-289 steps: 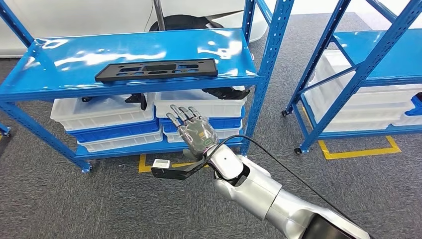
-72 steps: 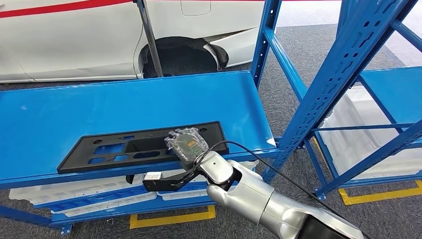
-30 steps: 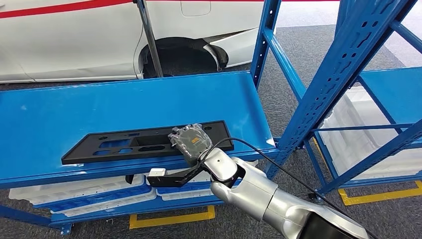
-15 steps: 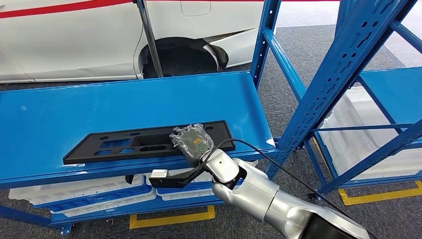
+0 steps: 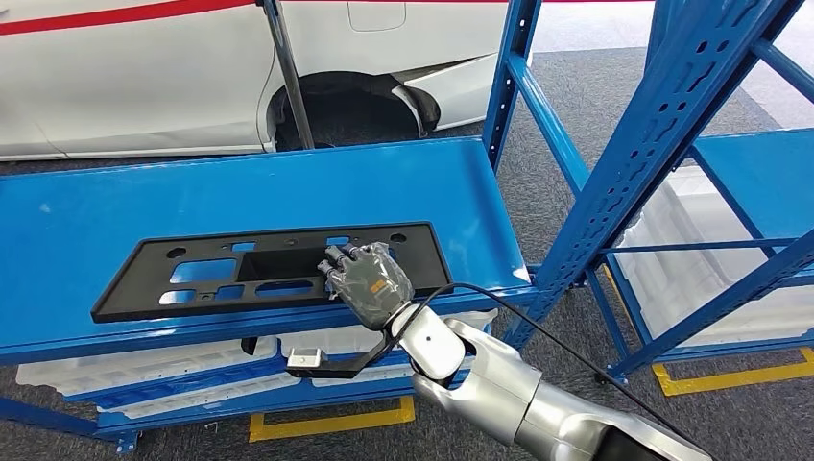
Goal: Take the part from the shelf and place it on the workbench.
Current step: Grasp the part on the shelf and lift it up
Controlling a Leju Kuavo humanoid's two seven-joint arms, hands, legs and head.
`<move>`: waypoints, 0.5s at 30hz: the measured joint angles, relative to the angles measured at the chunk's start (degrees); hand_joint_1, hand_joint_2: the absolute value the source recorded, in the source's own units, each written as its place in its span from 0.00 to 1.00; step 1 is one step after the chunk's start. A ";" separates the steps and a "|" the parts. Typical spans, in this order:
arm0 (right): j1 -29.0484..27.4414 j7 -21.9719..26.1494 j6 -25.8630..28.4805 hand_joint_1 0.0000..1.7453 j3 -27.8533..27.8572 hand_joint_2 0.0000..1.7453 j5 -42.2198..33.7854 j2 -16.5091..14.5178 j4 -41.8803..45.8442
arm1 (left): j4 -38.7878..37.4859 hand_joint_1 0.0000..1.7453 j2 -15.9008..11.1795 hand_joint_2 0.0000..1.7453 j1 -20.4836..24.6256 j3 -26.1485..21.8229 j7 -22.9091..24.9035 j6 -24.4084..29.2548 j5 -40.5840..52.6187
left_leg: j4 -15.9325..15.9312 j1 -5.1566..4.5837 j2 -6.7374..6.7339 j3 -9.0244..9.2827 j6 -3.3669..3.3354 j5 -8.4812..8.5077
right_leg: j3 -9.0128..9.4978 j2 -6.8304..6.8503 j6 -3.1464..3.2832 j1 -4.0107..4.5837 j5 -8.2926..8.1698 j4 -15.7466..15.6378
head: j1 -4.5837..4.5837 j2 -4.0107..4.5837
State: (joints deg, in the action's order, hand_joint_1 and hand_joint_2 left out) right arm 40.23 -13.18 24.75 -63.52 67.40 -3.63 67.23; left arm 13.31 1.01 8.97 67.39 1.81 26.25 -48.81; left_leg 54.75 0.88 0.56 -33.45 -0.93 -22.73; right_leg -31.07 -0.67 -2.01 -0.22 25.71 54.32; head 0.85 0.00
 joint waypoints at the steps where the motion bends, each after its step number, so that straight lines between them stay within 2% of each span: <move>1: -0.14 0.00 0.10 1.00 0.02 1.00 0.35 0.05 0.21 | 0.00 0.00 0.00 1.00 0.00 -0.01 0.03 0.00 0.00 | 0.00 0.00 0.00 0.00 0.00 0.00 | 0.00 0.00 0.00 0.00 0.00 0.00 | 0.00 0.00; 9: -0.63 0.01 0.03 1.00 0.07 1.00 1.39 0.37 0.95 | 0.00 0.00 0.00 1.00 -0.01 -0.01 -0.11 -0.42 -0.38 | 0.12 -0.11 0.00 -0.04 -0.09 -0.07 | 0.01 0.01 -0.06 -0.11 -0.02 -0.07 | 0.00 0.00; 15: -0.77 0.32 -0.03 1.00 0.09 1.00 1.57 0.40 1.32 | -0.02 0.00 -0.14 1.00 -0.06 -0.01 -0.12 -0.90 -0.73 | 0.27 -0.50 0.00 -0.08 -0.67 -0.08 | 0.04 0.02 -0.57 -0.52 -0.21 -0.12 | 0.01 0.00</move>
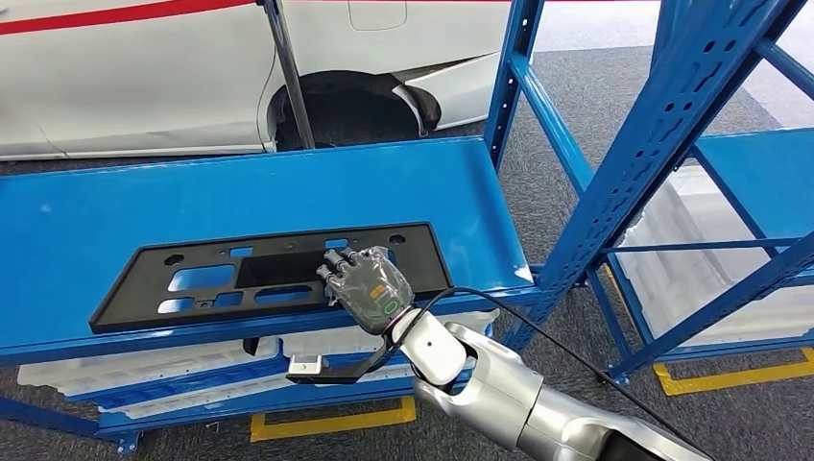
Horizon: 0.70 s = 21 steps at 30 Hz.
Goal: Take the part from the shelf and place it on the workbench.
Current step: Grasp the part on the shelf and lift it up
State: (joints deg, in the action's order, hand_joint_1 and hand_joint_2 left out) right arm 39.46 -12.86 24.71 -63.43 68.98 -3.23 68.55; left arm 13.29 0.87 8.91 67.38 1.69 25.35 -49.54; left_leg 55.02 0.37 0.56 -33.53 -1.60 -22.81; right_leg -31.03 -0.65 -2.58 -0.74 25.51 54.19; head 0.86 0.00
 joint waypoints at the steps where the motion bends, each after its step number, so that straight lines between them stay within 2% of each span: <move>1: -0.02 0.05 -0.01 1.00 0.03 1.00 0.03 0.01 0.15 | 0.00 0.00 -0.02 1.00 0.01 0.00 0.01 -0.04 -0.02 | -0.24 0.15 -0.06 0.11 -0.26 0.22 | -0.02 0.02 -0.17 -0.05 0.14 0.10 | 0.01 0.00; 2: -0.03 0.11 -0.02 1.00 0.07 1.00 0.07 0.03 0.30 | 0.00 0.00 -0.03 1.00 0.03 0.00 0.00 -0.06 -0.03 | -0.59 0.29 -0.13 0.25 -0.52 0.43 | -0.19 0.06 -0.33 -0.05 0.69 0.62 | -0.01 0.00; 3: -0.03 0.20 -0.02 1.00 0.10 1.00 0.10 0.07 0.43 | 0.00 0.00 -0.05 1.00 0.06 0.00 0.00 -0.07 -0.03 | -0.93 0.46 -0.22 0.40 -0.79 0.65 | -0.80 0.10 -0.47 -0.04 1.91 2.16 | -0.05 0.00; 4: -0.06 0.24 -0.03 1.00 0.11 1.00 0.12 0.11 0.54 | 0.00 0.00 -0.06 1.00 0.07 0.00 0.00 -0.07 -0.03 | -1.20 0.64 -0.31 0.52 -0.99 0.82 | -1.95 0.15 -0.61 -0.05 3.77 4.93 | -0.11 0.00; 6: -0.22 0.30 -0.05 1.00 0.11 1.00 0.25 0.25 0.63 | 0.00 0.00 -0.08 1.00 0.05 0.00 -0.01 -0.09 -0.03 | -1.27 0.64 -0.37 0.54 -1.09 0.90 | -5.36 0.17 -0.89 -0.15 7.79 12.96 | -0.21 0.00; 7: -0.37 0.29 -0.05 1.00 0.11 1.00 0.34 0.34 0.63 | 0.00 0.00 -0.08 1.00 0.01 0.00 -0.01 -0.10 -0.03 | -1.26 0.68 -0.39 0.53 -1.06 0.92 | -6.72 0.17 -1.05 -0.27 8.87 16.23 | -0.21 0.00; 8: -0.51 0.29 -0.06 1.00 0.11 1.00 0.45 0.48 0.63 | 0.00 0.00 -0.08 1.00 -0.02 0.00 0.00 -0.10 -0.03 | -1.24 0.76 -0.39 0.51 -0.99 0.95 | -7.23 0.18 -1.23 -0.42 8.82 17.63 | -0.22 0.00; 9: -0.61 0.29 -0.06 1.00 0.11 1.00 0.54 0.59 0.63 | 0.00 0.00 -0.08 1.00 -0.05 0.00 0.01 -0.11 -0.03 | -1.19 0.89 -0.38 0.49 -0.88 1.00 | -6.64 0.20 -1.43 -0.62 7.67 16.73 | -0.22 0.00; 11: -0.59 0.29 -0.06 1.00 0.11 1.00 0.56 0.72 0.64 | -0.01 0.00 -0.10 1.00 -0.04 0.00 0.01 -0.13 0.01 | -0.90 1.19 -0.32 0.39 -0.35 1.02 | -2.70 0.33 -1.98 -1.15 3.85 9.29 | -0.25 0.00; 12: -0.53 0.29 -0.06 1.00 0.11 1.00 0.56 0.70 0.67 | -0.02 0.00 -0.13 1.00 0.00 0.00 0.01 -0.13 0.04 | -0.67 1.26 -0.27 0.23 0.07 1.01 | -0.69 0.20 -2.12 -1.22 2.43 5.51 | -0.29 0.00; 13: -0.48 0.29 -0.07 1.00 0.11 1.00 0.58 0.70 0.74 | -0.03 0.00 -0.16 1.00 0.03 0.00 0.01 -0.14 0.08 | -0.44 1.20 -0.21 0.06 0.54 1.05 | 0.58 0.05 -2.07 -1.26 1.64 2.88 | -0.32 0.00; 14: -0.46 0.29 -0.07 1.00 0.11 1.00 0.61 0.70 0.82 | -0.04 0.00 -0.20 1.00 0.05 0.00 0.01 -0.14 0.10 | -0.29 1.14 -0.17 -0.15 1.03 1.18 | 1.03 -0.14 -1.78 -1.20 1.47 1.69 | -0.36 0.00; 16: -0.47 0.30 -0.09 1.00 0.11 1.00 0.85 0.72 1.02 | -0.05 0.00 -0.21 1.00 -0.03 0.00 0.01 -0.15 0.11 | -0.26 1.21 -0.14 -0.50 1.89 1.64 | 0.34 -0.34 -0.66 -0.96 1.26 1.78 | -0.36 0.00; 17: -0.45 0.30 -0.11 1.00 0.11 1.00 0.99 0.72 1.07 | -0.06 0.00 -0.21 1.00 -0.08 0.00 0.01 -0.15 0.09 | 0.08 1.38 -0.20 -0.85 2.19 1.30 | -0.03 -0.31 -0.02 -0.92 1.00 1.81 | -0.35 0.00; 18: -0.43 0.30 -0.14 1.00 0.11 1.00 1.11 0.70 1.16 | -0.07 0.00 -0.21 1.00 -0.11 0.00 0.02 -0.14 0.04 | 1.26 1.49 -0.25 -1.44 2.39 0.16 | -0.41 -0.26 0.55 -0.90 0.66 1.79 | -0.33 0.00; 19: -0.43 0.30 -0.15 1.00 0.11 1.00 1.16 0.69 1.25 | -0.07 0.00 -0.21 1.00 -0.10 0.00 0.04 -0.12 0.00 | 3.90 1.53 -0.29 -2.49 2.52 -1.95 | -0.84 -0.19 1.12 -0.88 0.28 1.74 | -0.31 0.00; 21: -0.46 0.29 -0.18 1.00 0.11 1.00 1.16 0.68 1.40 | -0.07 0.00 -0.21 1.00 -0.07 0.00 0.07 -0.09 -0.05 | 11.96 1.38 -0.31 -5.16 2.62 -7.12 | -1.68 -0.07 1.87 -0.59 -0.39 1.77 | -0.27 0.00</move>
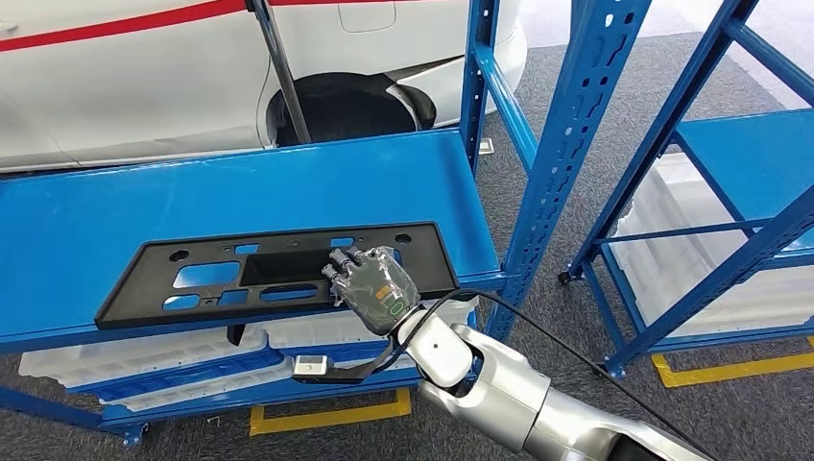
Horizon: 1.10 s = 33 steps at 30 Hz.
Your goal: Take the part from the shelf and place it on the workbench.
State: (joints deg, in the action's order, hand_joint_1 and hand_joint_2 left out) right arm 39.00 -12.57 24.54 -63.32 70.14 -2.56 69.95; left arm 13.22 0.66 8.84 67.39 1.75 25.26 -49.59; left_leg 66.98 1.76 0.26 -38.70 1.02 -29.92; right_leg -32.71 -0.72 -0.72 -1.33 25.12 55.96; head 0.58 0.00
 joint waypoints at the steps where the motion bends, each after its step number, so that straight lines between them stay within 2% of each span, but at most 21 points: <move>1: -0.04 0.00 -0.01 1.00 0.00 1.00 0.00 0.01 0.03 | 0.00 0.00 0.00 1.00 0.00 0.00 0.02 0.01 0.00 | 3.61 -0.11 0.00 -0.96 -0.01 -1.75 | -0.42 0.04 0.21 0.22 -0.32 0.02 | 0.01 0.00; 2: -0.09 -0.01 -0.04 1.00 0.00 1.00 0.00 0.01 0.04 | 0.00 0.00 0.00 1.00 -0.01 0.00 0.05 0.01 -0.01 | 5.31 -0.20 0.00 -1.04 -0.14 -2.34 | -0.80 0.06 0.30 0.44 -0.61 0.03 | 0.01 0.00; 3: -0.16 -0.02 -0.08 1.00 0.00 1.00 -0.01 0.02 0.04 | 0.00 0.00 0.00 1.00 -0.03 0.00 0.12 0.01 -0.03 | 4.69 -0.33 0.00 -0.02 -0.41 -1.88 | -1.14 0.05 0.34 0.65 -0.90 0.04 | 0.01 0.00; 4: -0.21 -0.02 -0.11 1.00 0.00 1.00 -0.02 0.02 0.07 | 0.00 0.00 0.00 1.00 -0.02 0.00 0.23 0.01 -0.04 | 1.83 -0.52 0.00 2.06 -0.79 -0.65 | -1.43 0.05 0.35 0.82 -1.17 0.04 | 0.01 0.00; 6: -0.23 -0.04 -0.15 1.00 0.03 1.00 -0.10 -0.01 0.25 | 0.00 0.00 -0.02 1.00 0.08 0.00 0.52 0.01 -0.07 | -6.93 -1.09 -0.04 7.56 -1.81 1.95 | -1.80 0.05 0.20 1.09 -1.66 0.04 | 0.01 0.00; 8: -0.20 -0.07 -0.16 1.00 0.07 1.00 -0.20 -0.03 0.50 | 0.00 0.00 -0.03 1.00 0.14 0.00 0.72 0.00 -0.07 | -11.86 -1.68 -0.07 10.29 -2.39 3.16 | -1.98 0.12 -0.25 1.13 -2.21 -0.05 | -0.04 0.00; 11: -0.21 -0.04 -0.17 1.00 0.10 1.00 -0.44 -0.01 0.82 | 0.00 0.00 -0.02 1.00 0.15 0.00 0.87 -0.03 -0.09 | -12.72 -1.82 -0.13 9.88 -2.96 4.23 | -2.39 0.18 -1.30 0.95 -2.73 -0.14 | -0.05 0.00; 12: -0.21 -0.02 -0.17 1.00 0.11 1.00 -0.51 0.03 0.92 | 0.00 0.00 -0.03 1.00 0.17 0.00 0.89 -0.04 -0.09 | -13.01 -1.68 -0.20 9.58 -3.34 4.79 | -2.80 0.20 -1.62 0.94 -1.75 0.60 | -0.11 0.00; 14: -0.20 0.00 -0.17 1.00 0.14 1.00 -0.56 0.12 1.00 | 0.00 0.00 -0.07 1.00 0.20 0.00 0.89 -0.04 -0.09 | -13.40 -1.45 -0.34 8.88 -3.91 5.76 | -4.05 0.26 -2.02 0.84 1.79 3.87 | -0.21 0.00; 16: -0.27 0.01 -0.17 1.00 0.15 1.00 -0.58 0.20 1.06 | 0.00 0.00 -0.06 1.00 0.15 0.00 0.89 -0.06 -0.08 | -13.39 -1.47 -0.35 8.02 -4.08 6.43 | -5.88 0.28 -2.32 0.75 6.05 10.00 | -0.27 0.00; 17: -0.33 0.02 -0.17 1.00 0.15 1.00 -0.58 0.25 1.07 | 0.00 0.00 -0.04 1.00 0.12 0.00 0.89 -0.07 -0.08 | -13.35 -1.47 -0.36 7.52 -4.04 6.82 | -6.62 0.28 -2.46 0.72 7.39 13.08 | -0.28 0.00; 18: -0.40 0.03 -0.17 1.00 0.15 1.00 -0.57 0.32 1.08 | 0.00 0.00 -0.03 1.00 0.10 0.00 0.89 -0.08 -0.08 | -13.29 -1.46 -0.38 6.90 -3.99 7.28 | -6.97 0.29 -2.59 0.69 8.09 15.62 | -0.29 0.00; 19: -0.43 0.05 -0.16 1.00 0.15 1.00 -0.57 0.38 1.09 | 0.00 0.00 -0.02 1.00 0.10 0.00 0.89 -0.08 -0.08 | -13.20 -1.43 -0.39 6.28 -3.90 7.72 | -6.34 0.30 -2.67 0.65 7.45 16.11 | -0.31 0.00; 20: -0.43 0.07 -0.16 1.00 0.15 1.00 -0.57 0.42 1.10 | 0.00 0.00 -0.02 1.00 0.10 0.00 0.89 -0.08 -0.09 | -13.07 -1.38 -0.40 5.69 -3.77 8.12 | -4.73 0.32 -2.70 0.60 5.94 14.55 | -0.31 0.00; 22: -0.35 0.16 -0.14 1.00 0.15 1.00 -0.57 0.44 1.14 | 0.00 0.00 -0.03 1.00 0.11 0.00 0.89 -0.08 -0.09 | -12.64 -1.39 -0.37 4.71 -3.35 8.71 | 0.81 0.36 -2.69 0.52 3.31 6.76 | -0.31 0.00; 24: -0.24 0.27 -0.13 1.00 0.16 1.00 -0.56 0.39 1.31 | 0.00 0.00 -0.04 1.00 0.17 0.00 0.88 -0.08 -0.09 | -12.24 -1.54 -0.32 4.10 -2.72 9.31 | 4.64 0.25 -2.27 0.65 3.01 0.49 | -0.27 0.00; 27: -0.14 0.36 -0.10 1.00 0.17 1.00 -0.59 0.34 1.49 | 0.00 0.00 -0.04 1.00 0.14 0.00 0.89 -0.05 -0.10 | -12.04 -1.44 -0.30 3.43 -1.66 10.21 | 4.41 0.21 -0.99 0.89 2.66 -0.77 | -0.27 0.00; 28: -0.11 0.39 -0.10 1.00 0.17 1.00 -0.63 0.33 1.51 | 0.00 0.00 -0.04 1.00 0.07 0.00 0.89 -0.05 -0.13 | -11.35 -1.31 -0.29 2.94 -1.30 9.34 | 3.93 0.28 -0.43 0.88 2.18 -0.76 | -0.26 0.00; 29: -0.10 0.43 -0.10 1.00 0.17 1.00 -0.69 0.33 1.55 | 0.00 0.00 -0.04 1.00 0.02 0.00 0.89 -0.04 -0.14 | -9.66 -1.19 -0.29 2.21 -0.98 7.47 | 3.36 0.37 0.10 0.79 1.63 -0.84 | -0.24 0.00; 32: -0.10 0.59 -0.10 1.00 0.17 1.00 -0.81 0.31 1.61 | 0.00 0.00 -0.04 1.00 0.03 -0.01 0.89 -0.01 -0.17 | 1.35 -1.02 -0.29 -0.96 -0.22 -0.62 | 1.17 0.47 0.84 0.81 -0.13 -0.84 | -0.17 0.00; 33: -0.13 0.63 -0.10 1.00 0.17 1.00 -0.83 0.31 1.61 | 0.00 0.00 -0.04 1.00 0.04 -0.01 0.89 0.01 -0.17 | 4.58 -1.02 -0.29 -1.44 -0.15 -1.70 | 0.36 0.48 0.87 0.86 -0.74 -0.81 | -0.17 0.00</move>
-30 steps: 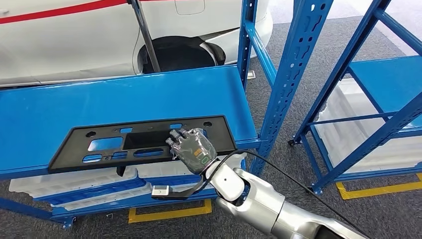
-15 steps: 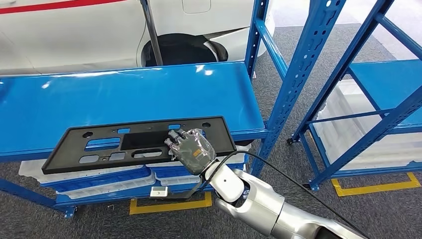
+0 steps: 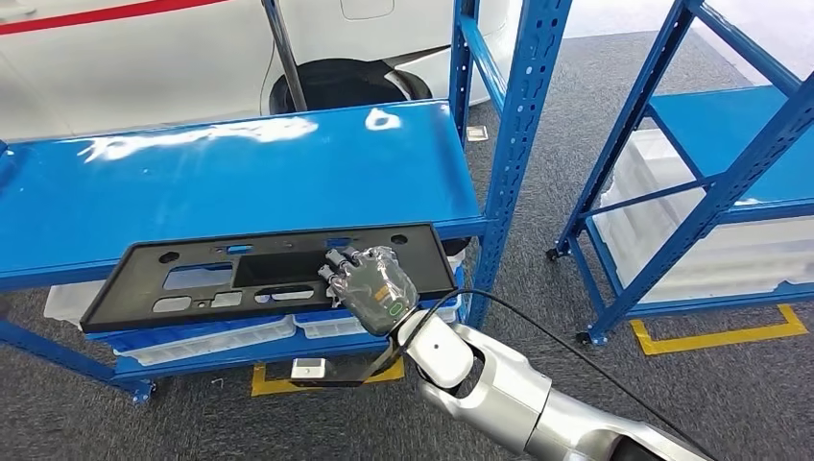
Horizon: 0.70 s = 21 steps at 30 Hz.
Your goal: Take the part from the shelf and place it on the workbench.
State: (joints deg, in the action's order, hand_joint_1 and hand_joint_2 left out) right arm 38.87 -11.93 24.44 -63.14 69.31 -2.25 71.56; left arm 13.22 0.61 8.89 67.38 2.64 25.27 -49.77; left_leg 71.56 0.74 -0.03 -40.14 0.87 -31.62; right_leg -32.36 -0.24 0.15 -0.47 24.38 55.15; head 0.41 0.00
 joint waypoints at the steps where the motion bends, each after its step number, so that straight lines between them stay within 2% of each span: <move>1: -0.02 0.02 0.00 1.00 0.00 1.00 -0.01 0.01 0.00 | 0.00 0.00 0.00 1.00 0.01 0.00 0.00 0.00 0.00 | 1.53 -0.01 0.00 0.33 -0.03 0.23 | -0.81 0.00 -0.02 0.04 -0.59 0.03 | 0.01 0.00; 2: -0.04 0.04 0.00 1.00 0.00 1.00 -0.02 0.01 0.00 | 0.00 0.00 0.00 1.00 0.02 -0.01 0.00 0.00 0.00 | 0.82 -0.03 0.00 1.67 -0.16 1.53 | -1.55 -0.01 -0.08 0.07 -1.16 0.04 | 0.01 0.00; 3: -0.03 0.04 0.01 1.00 0.00 1.00 -0.05 0.01 0.01 | 0.00 0.00 0.00 1.00 0.05 -0.01 0.00 0.00 0.01 | -1.92 -0.05 0.01 3.99 -0.40 3.19 | -2.21 -0.03 -0.18 0.11 -1.69 0.05 | 0.01 0.00; 4: -0.01 0.07 0.02 1.00 0.01 1.00 -0.15 -0.01 0.05 | 0.00 0.00 -0.01 1.00 0.13 -0.01 0.00 0.00 0.01 | -6.36 -0.14 0.03 7.21 -0.74 4.20 | -2.74 -0.05 -0.34 0.16 -2.20 0.07 | 0.01 0.00; 5: 0.01 0.11 0.04 1.00 0.03 1.00 -0.27 -0.02 0.12 | 0.00 0.00 -0.01 1.00 0.24 -0.02 0.00 0.00 0.03 | -11.25 -0.30 0.05 10.40 -1.10 4.50 | -3.14 -0.05 -0.57 0.24 -2.68 0.08 | -0.02 0.00; 6: 0.04 0.22 0.07 1.00 0.07 1.00 -0.51 -0.03 0.20 | 0.00 0.00 -0.02 1.00 0.35 -0.02 0.00 0.00 0.05 | -15.08 -0.49 0.07 12.74 -1.43 4.32 | -3.41 -0.02 -0.85 0.29 -3.22 0.00 | -0.04 0.00; 7: 0.09 0.38 0.09 1.00 0.11 1.00 -0.77 -0.05 0.28 | 0.00 0.00 -0.02 1.00 0.44 -0.02 0.00 0.00 0.07 | -17.59 -0.72 0.09 14.12 -1.72 3.96 | -3.62 0.02 -1.18 0.28 -3.78 -0.12 | -0.05 0.00; 9: 0.17 0.69 0.11 1.00 0.16 1.00 -1.31 -0.03 0.35 | 0.00 0.00 0.03 1.00 0.48 -0.02 0.00 0.00 0.09 | -18.62 -0.79 -0.01 13.84 -2.33 4.56 | -3.98 0.06 -1.88 0.20 -4.73 -0.48 | -0.04 0.01; 10: 0.20 0.78 0.11 1.00 0.19 1.00 -1.50 -0.01 0.37 | 0.00 0.00 0.06 1.00 0.48 -0.02 0.01 -0.01 0.09 | -18.80 -0.69 -0.08 13.35 -2.75 5.24 | -4.38 0.03 -2.20 0.20 -4.21 -0.17 | -0.04 0.01; 11: 0.22 0.82 0.11 1.00 0.26 1.00 -1.68 0.03 0.38 | 0.00 0.00 0.07 1.00 0.49 -0.02 0.03 -0.02 0.09 | -18.96 -0.54 -0.18 12.74 -3.26 6.00 | -5.01 0.01 -2.48 0.19 -2.61 1.03 | -0.10 0.01; 12: 0.22 0.85 0.10 1.00 0.36 1.00 -1.83 0.07 0.38 | 0.00 0.00 0.07 1.00 0.52 -0.03 0.06 -0.03 0.10 | -19.09 -0.38 -0.27 12.05 -3.65 6.77 | -5.89 -0.01 -2.71 0.16 -0.02 3.42 | -0.17 0.01; 14: 0.21 0.87 0.05 1.00 0.59 1.00 -2.13 0.14 0.39 | 0.00 0.00 0.00 1.00 0.51 -0.04 0.10 -0.05 0.13 | -19.00 -0.50 -0.31 10.49 -3.98 8.08 | -7.85 -0.01 -3.06 0.02 5.70 11.13 | -0.30 0.00; 15: 0.19 0.91 0.02 1.00 0.67 1.00 -2.26 0.18 0.39 | 0.00 0.00 0.00 1.00 0.48 -0.04 0.11 -0.05 0.13 | -18.96 -0.54 -0.33 9.72 -3.95 8.69 | -8.44 -0.01 -3.21 -0.01 7.09 14.81 | -0.31 0.00; 16: 0.20 0.96 0.00 1.00 0.72 1.00 -2.35 0.22 0.39 | 0.00 0.00 0.00 1.00 0.46 -0.04 0.11 -0.05 0.13 | -18.89 -0.56 -0.35 8.95 -3.90 9.31 | -8.33 0.00 -3.30 -0.02 7.07 17.05 | -0.30 0.00; 17: 0.21 1.02 -0.02 1.00 0.74 1.00 -2.41 0.26 0.39 | 0.00 0.00 0.00 1.00 0.46 -0.04 0.10 -0.05 0.11 | -18.82 -0.57 -0.38 8.18 -3.82 9.89 | -7.30 0.00 -3.33 -0.02 5.90 17.31 | -0.31 0.00; 18: 0.23 1.07 -0.02 1.00 0.77 1.00 -2.53 0.30 0.39 | 0.00 0.00 0.00 1.00 0.46 -0.04 0.09 -0.04 0.10 | -18.72 -0.56 -0.38 7.48 -3.72 10.43 | -5.24 0.00 -3.29 -0.03 4.18 15.31 | -0.30 0.00; 19: 0.29 1.11 -0.02 1.00 0.79 1.00 -2.66 0.31 0.42 | 0.00 0.00 0.00 1.00 0.46 -0.04 0.04 -0.04 0.08 | -18.56 -0.57 -0.37 6.86 -3.54 10.91 | -2.18 0.00 -3.18 -0.03 2.92 11.46 | -0.31 0.00; 21: 0.57 1.26 -0.02 1.00 0.84 1.00 -2.92 0.24 0.53 | 0.00 0.00 0.00 1.00 0.48 -0.05 -0.10 0.01 0.02 | -18.11 -0.75 -0.32 5.89 -3.02 11.77 | 3.78 -0.04 -2.71 0.13 2.92 2.64 | -0.27 0.00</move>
State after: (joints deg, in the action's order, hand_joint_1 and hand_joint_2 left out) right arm 39.44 -10.67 24.42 -62.30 66.39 -2.02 72.09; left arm 13.22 0.61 9.37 67.32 2.54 25.27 -49.75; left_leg 53.45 -0.02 -0.35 -34.25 -2.14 -19.85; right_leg -28.57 -0.28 -2.56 -0.34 27.30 57.79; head 0.14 0.00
